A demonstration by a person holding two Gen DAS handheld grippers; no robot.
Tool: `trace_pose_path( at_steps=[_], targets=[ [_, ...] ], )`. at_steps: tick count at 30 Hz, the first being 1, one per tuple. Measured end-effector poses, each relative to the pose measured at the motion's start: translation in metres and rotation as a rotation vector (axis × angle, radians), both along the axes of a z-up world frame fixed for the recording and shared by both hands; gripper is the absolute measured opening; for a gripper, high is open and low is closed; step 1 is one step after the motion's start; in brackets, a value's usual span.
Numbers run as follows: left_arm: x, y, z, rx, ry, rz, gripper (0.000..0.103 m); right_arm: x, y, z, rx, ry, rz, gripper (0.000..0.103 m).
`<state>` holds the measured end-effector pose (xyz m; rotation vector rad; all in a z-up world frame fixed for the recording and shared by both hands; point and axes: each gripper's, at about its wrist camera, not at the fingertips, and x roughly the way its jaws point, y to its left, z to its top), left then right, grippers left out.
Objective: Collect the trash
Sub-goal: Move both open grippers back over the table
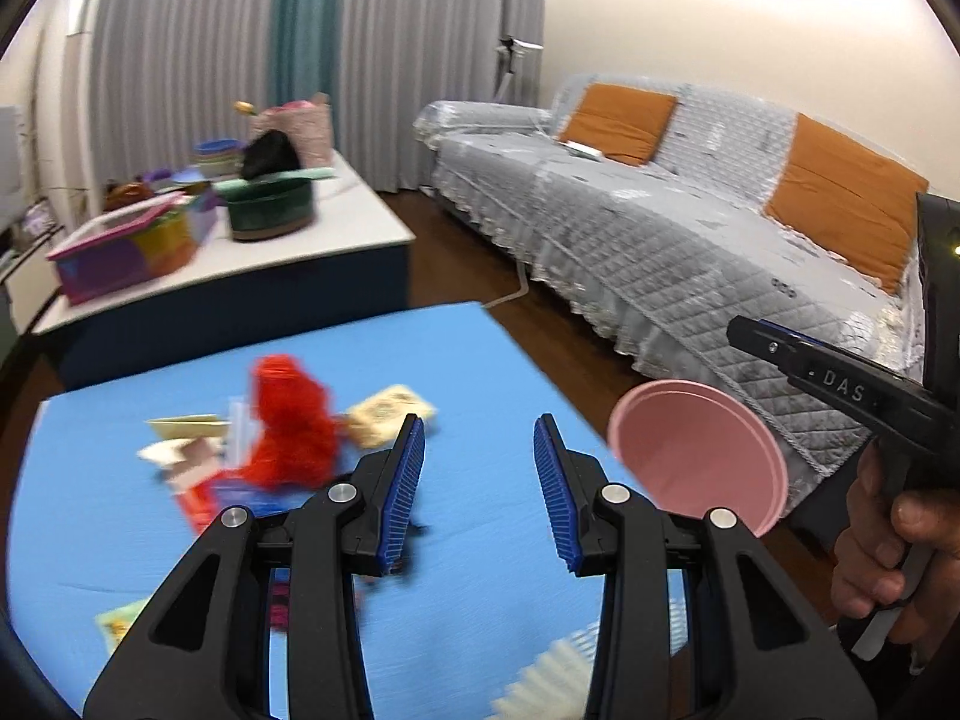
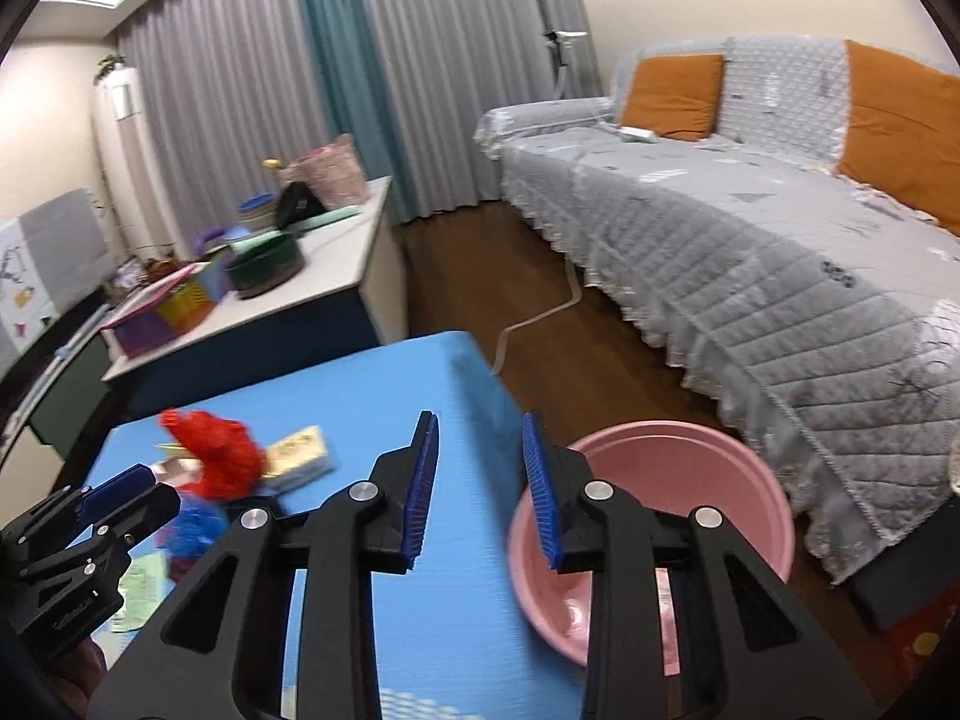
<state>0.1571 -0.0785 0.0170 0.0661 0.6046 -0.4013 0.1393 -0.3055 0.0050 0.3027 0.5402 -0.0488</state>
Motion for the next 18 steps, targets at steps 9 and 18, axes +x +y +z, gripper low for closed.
trace_pose_path(
  at_steps=[9,18],
  targets=[
    [0.008,0.085,-0.023,-0.025,0.024,0.211,0.038,0.024,0.073,-0.005,0.005,0.019,0.152,0.031],
    [0.034,0.112,-0.054,-0.041,0.094,0.304,0.038,0.057,0.124,-0.032,-0.034,0.079,0.253,0.031]
  ],
)
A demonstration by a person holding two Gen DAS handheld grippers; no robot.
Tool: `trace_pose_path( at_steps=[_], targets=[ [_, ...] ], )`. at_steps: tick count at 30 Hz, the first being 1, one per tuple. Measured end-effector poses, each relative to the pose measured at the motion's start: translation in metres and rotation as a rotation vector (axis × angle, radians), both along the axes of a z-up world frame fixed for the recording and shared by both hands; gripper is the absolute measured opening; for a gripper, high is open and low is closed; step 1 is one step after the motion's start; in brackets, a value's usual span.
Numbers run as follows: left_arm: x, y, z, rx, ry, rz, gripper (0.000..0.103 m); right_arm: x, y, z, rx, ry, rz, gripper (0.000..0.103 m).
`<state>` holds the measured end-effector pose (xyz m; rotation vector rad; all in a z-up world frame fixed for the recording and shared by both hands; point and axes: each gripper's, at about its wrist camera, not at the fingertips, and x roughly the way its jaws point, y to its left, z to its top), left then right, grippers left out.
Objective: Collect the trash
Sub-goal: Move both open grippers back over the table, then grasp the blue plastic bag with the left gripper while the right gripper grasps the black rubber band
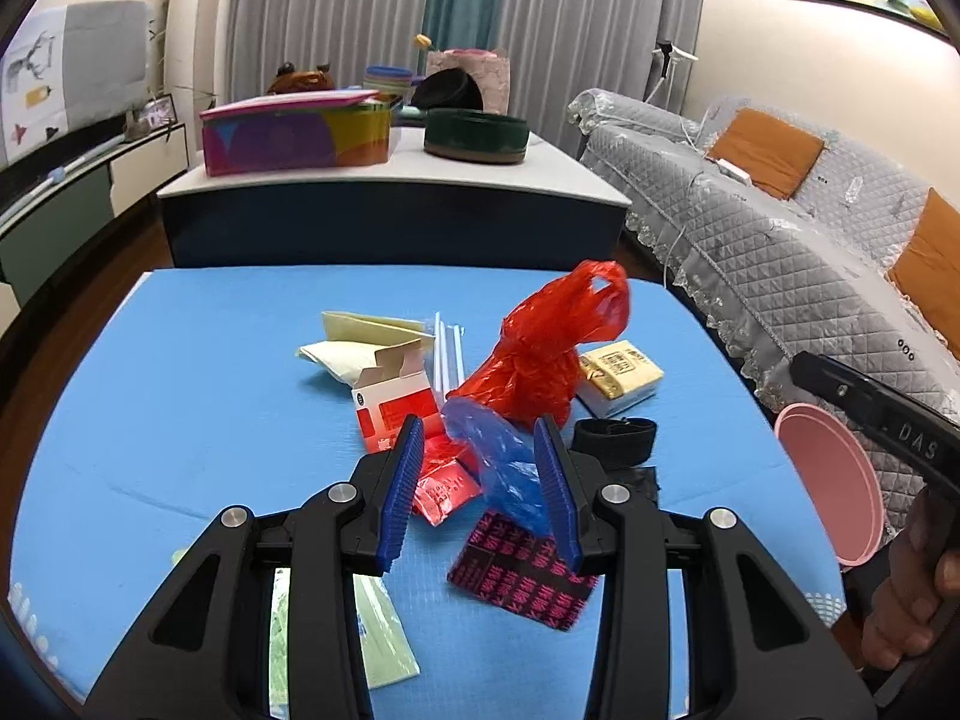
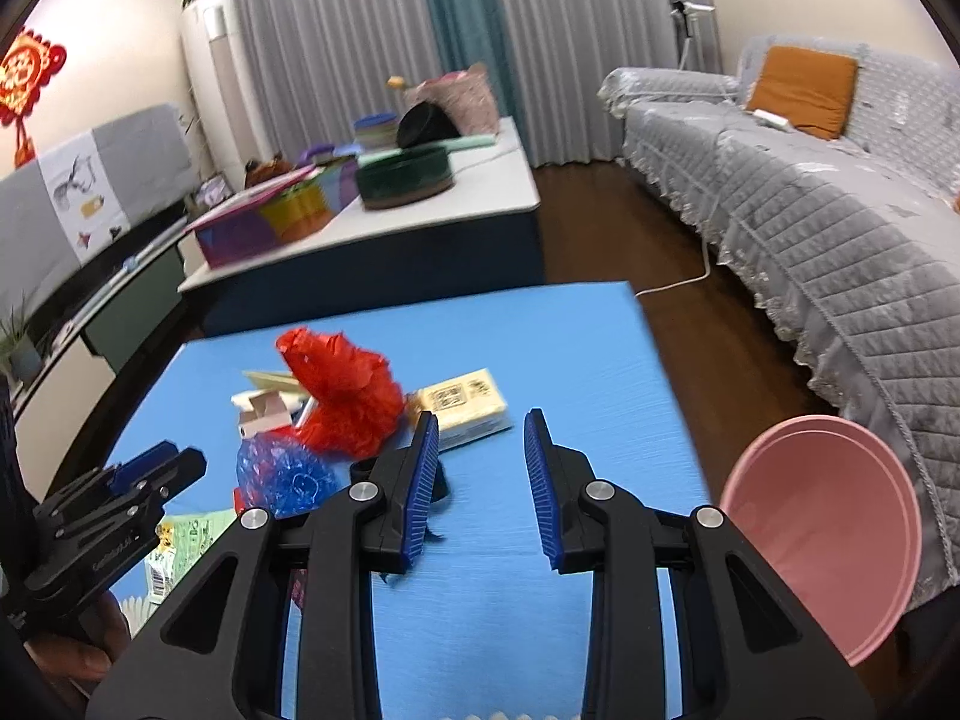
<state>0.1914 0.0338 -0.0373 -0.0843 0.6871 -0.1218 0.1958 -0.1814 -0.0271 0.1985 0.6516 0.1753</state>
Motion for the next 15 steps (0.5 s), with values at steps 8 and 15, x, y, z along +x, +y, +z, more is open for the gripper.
trace_pose_path(
  at_steps=[8,15],
  targets=[
    [0.018,-0.007,-0.019,0.003,0.038,-0.037,0.038,0.029,0.025,-0.026,-0.020,0.064,0.063,0.035],
    [0.029,-0.007,-0.031,0.009,0.081,-0.049,0.029,0.052,0.041,-0.054,-0.024,0.141,0.111,0.052]
  ],
)
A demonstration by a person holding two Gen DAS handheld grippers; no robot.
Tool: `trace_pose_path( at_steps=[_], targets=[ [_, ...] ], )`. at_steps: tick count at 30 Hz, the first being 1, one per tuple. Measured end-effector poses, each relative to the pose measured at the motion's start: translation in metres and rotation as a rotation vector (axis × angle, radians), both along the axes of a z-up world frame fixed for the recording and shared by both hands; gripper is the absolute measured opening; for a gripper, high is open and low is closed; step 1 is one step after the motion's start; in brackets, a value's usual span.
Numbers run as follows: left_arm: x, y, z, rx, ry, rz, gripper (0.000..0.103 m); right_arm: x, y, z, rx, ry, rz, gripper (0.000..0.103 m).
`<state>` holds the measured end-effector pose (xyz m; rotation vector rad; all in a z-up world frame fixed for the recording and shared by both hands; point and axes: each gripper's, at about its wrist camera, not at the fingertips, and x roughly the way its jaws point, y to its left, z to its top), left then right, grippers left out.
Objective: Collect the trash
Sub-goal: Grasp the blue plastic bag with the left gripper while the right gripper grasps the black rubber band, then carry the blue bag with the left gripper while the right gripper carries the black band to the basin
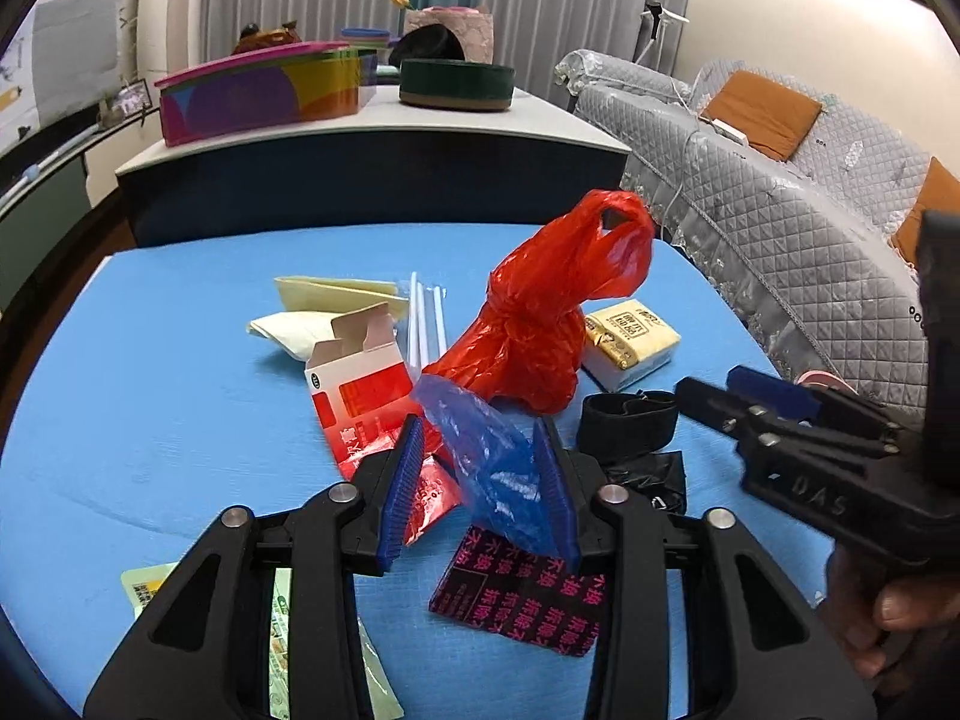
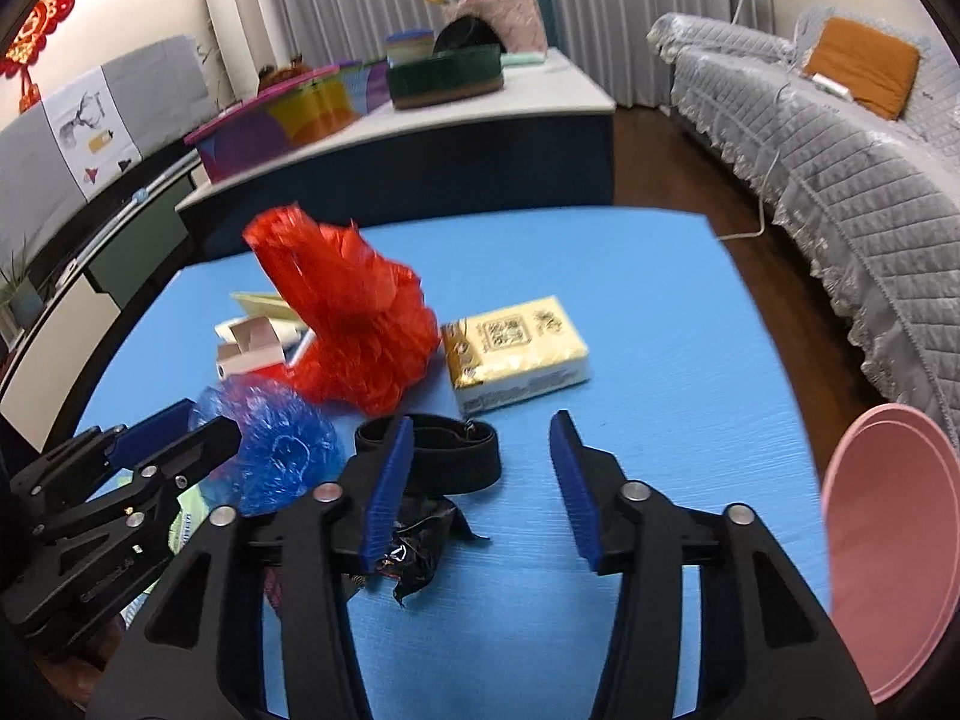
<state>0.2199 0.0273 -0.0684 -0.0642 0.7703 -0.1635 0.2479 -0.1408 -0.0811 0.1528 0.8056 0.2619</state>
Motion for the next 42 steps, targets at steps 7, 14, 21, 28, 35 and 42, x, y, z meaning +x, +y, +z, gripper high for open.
trace_pose_path(
  at_steps=[7,14,21,28,35,42],
  targets=[
    [0.004,0.007,-0.001,0.010,0.012,0.009,0.002,0.016,0.009,-0.023,0.001,0.078,0.025,0.056],
    [0.006,0.011,0.001,-0.012,0.017,0.021,0.002,0.017,0.015,-0.030,-0.023,0.097,0.043,0.051],
    [0.004,0.008,0.006,-0.005,0.002,0.014,0.002,0.014,0.015,-0.025,-0.043,0.077,0.063,0.016],
    [-0.001,0.004,0.012,0.008,-0.024,0.006,0.002,0.001,0.011,-0.011,-0.045,0.027,0.072,0.003],
    [-0.009,0.001,0.021,0.021,-0.057,0.003,0.001,-0.011,-0.002,0.005,-0.049,-0.013,0.043,0.003],
    [-0.019,-0.004,0.032,0.031,-0.100,-0.011,0.001,-0.030,-0.018,0.020,-0.056,-0.052,0.009,0.004]
  ],
)
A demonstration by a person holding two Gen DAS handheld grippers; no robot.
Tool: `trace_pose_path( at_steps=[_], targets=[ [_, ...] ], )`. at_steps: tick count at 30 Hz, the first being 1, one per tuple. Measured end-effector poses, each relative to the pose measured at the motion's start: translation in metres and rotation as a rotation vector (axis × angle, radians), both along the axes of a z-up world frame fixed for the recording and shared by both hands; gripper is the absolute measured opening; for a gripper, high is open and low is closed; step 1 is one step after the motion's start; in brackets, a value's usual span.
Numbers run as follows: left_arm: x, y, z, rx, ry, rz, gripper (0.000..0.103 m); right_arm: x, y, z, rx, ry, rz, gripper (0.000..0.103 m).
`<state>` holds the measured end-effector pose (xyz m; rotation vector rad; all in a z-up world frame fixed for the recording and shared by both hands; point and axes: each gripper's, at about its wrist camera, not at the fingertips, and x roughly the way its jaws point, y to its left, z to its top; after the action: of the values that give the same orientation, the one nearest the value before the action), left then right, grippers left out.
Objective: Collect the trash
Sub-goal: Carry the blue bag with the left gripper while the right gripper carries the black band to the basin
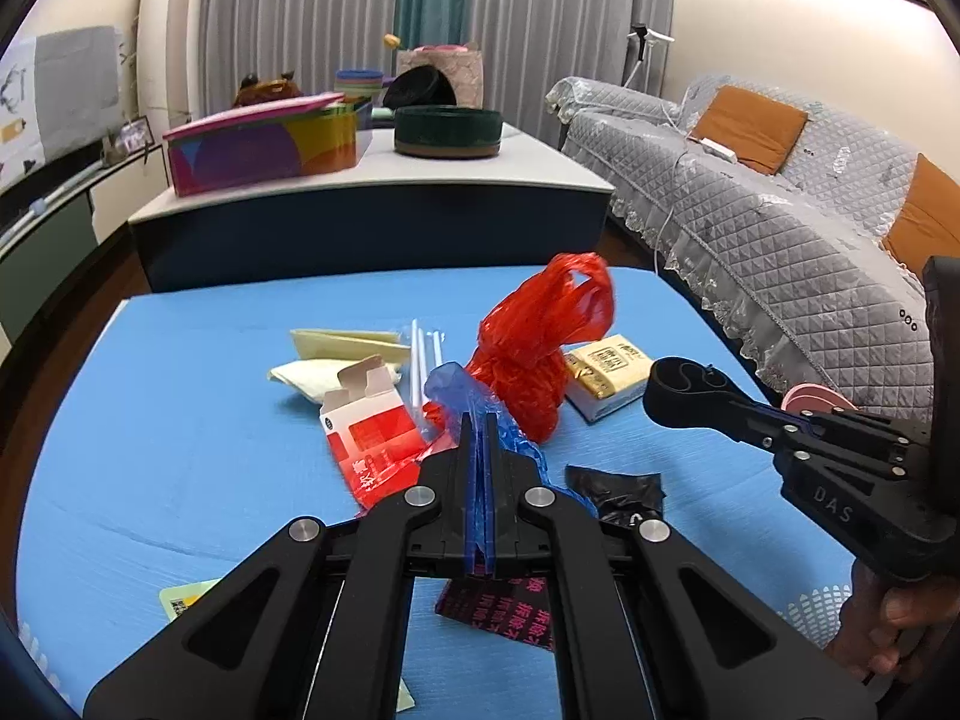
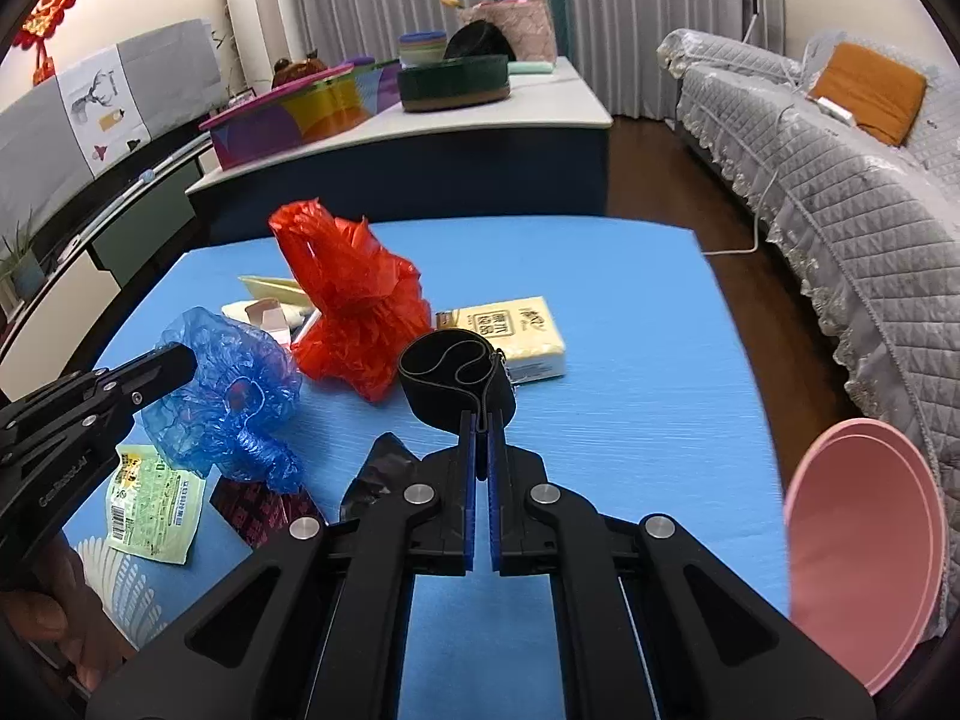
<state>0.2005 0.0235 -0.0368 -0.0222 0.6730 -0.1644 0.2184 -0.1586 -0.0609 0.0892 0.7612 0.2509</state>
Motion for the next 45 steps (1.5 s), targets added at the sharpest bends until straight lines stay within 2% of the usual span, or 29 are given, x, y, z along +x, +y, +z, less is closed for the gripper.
trace_pose_path(
  at_steps=[8,16,33,45],
  targets=[
    [-0.021,-0.013,0.018,0.009,-0.083,-0.033,0.001,-0.023,-0.021,0.017,0.003,-0.046,-0.038,0.004],
    [-0.032,-0.025,0.026,0.023,-0.119,-0.050,0.001,-0.043,-0.037,0.028,-0.003,-0.079,-0.071,0.004],
    [-0.044,-0.056,0.036,0.012,-0.152,-0.114,0.001,-0.065,-0.067,0.036,-0.015,-0.106,-0.145,0.004],
    [-0.045,-0.096,0.032,0.011,-0.147,-0.187,0.001,-0.081,-0.109,0.041,-0.006,-0.128,-0.235,0.004]
  ],
)
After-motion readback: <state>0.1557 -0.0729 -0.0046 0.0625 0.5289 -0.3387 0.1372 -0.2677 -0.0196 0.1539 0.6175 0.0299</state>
